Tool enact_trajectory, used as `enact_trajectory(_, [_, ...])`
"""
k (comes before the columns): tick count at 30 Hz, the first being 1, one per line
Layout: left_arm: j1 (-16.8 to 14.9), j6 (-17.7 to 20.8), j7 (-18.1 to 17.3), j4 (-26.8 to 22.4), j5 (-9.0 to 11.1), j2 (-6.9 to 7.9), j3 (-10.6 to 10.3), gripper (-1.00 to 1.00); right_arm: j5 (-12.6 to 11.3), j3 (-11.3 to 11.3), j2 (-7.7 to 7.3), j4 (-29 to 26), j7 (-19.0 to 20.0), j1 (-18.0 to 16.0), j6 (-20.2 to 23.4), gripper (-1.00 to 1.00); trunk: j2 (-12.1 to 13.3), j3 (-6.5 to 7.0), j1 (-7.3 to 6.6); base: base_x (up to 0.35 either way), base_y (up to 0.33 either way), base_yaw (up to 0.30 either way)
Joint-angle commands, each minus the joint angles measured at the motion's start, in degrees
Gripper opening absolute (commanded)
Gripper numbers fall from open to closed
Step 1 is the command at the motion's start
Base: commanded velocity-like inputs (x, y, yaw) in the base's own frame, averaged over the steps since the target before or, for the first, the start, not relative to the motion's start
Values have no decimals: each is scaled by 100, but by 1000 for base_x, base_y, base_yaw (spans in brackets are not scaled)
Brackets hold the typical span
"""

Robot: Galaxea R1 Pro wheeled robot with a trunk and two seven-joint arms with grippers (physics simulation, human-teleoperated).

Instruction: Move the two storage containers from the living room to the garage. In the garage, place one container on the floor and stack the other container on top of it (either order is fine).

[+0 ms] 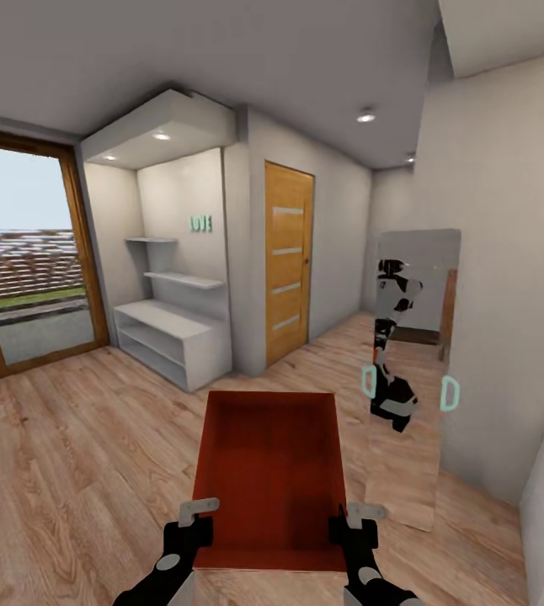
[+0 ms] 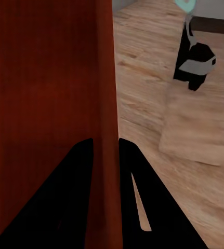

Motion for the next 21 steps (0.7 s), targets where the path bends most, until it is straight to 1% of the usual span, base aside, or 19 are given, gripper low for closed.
enact_trajectory(1, [-5,-27,35,29,141,6,-49,-100,-58,126,-4,-8,-16,-8,-333,-100,-5,-8,4,321,0,0])
enact_trajectory(21, [-5,-26,32,29,137,6,-49,-100,-43,126,-4,-8,-16,-8,-333,-100,-5,-8,4,321,0,0])
